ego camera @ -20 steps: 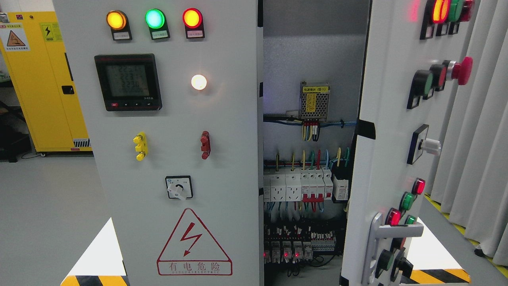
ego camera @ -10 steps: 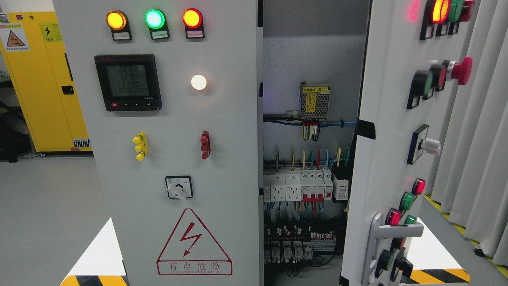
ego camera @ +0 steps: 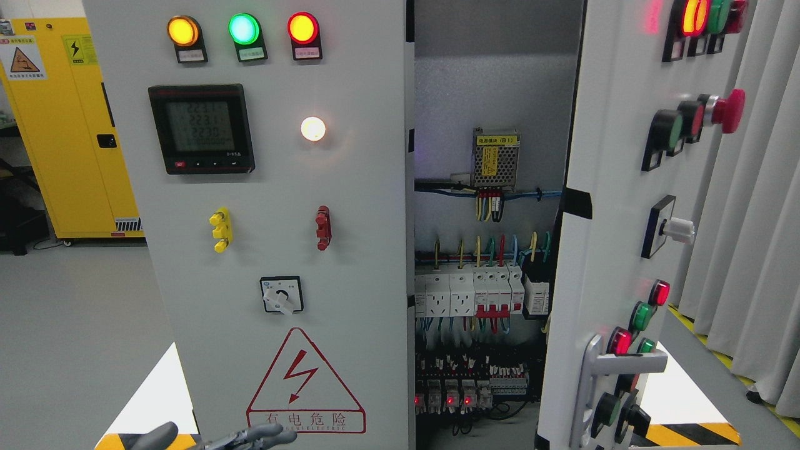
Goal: Open door with both hands
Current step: 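Reach the left hand across to the edge of the ajar door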
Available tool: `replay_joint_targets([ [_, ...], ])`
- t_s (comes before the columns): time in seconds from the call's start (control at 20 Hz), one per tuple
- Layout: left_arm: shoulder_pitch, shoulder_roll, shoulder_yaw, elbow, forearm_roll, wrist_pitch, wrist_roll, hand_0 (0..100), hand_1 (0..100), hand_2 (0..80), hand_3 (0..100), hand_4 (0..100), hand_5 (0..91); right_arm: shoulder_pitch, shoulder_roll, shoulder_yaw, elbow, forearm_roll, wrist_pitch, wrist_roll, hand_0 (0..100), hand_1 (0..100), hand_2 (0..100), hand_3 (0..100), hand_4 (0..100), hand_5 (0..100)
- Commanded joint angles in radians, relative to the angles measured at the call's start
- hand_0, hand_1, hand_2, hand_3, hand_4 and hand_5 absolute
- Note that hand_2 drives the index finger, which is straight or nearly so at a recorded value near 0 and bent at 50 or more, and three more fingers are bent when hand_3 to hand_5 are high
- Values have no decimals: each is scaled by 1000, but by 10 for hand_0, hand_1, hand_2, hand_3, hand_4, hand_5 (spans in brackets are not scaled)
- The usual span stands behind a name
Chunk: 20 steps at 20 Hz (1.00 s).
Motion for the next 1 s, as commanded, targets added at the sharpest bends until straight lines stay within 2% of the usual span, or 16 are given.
replay_joint_targets([
  [0.0, -263, 164, -112, -111, 154, 60, 4, 0, 0, 0, 0, 0, 0, 18, -21, -6, 0, 2, 1, 0, 217, 0, 0, 0, 0, 0],
  [0.25, -509, 101, -322, -36, 154, 80, 6, 0, 0, 0, 0, 0, 0, 18, -20, -5, 0, 2, -1, 0, 217, 0, 0, 0, 0, 0],
  [0.5, -759, -46, -494, 148, 146, 121, 6, 0, 0, 0, 0, 0, 0, 18, -17, -5, 1, 2, 1, 0, 218, 0, 0, 0, 0, 0],
  [0.7, -853, -182, -534, 257, 140, 193, 7, 0, 0, 0, 0, 0, 0, 18, -15, -5, 0, 2, 1, 0, 217, 0, 0, 0, 0, 0],
  [0.85, -891, -300, -534, 358, 79, 215, 9, 0, 0, 0, 0, 0, 0, 18, -15, -6, 0, 2, 1, 0, 217, 0, 0, 0, 0, 0],
  [0.95, -897, -328, -534, 363, 71, 215, 9, 0, 0, 0, 0, 0, 0, 18, -17, -5, 0, 2, -1, 0, 217, 0, 0, 0, 0, 0],
])
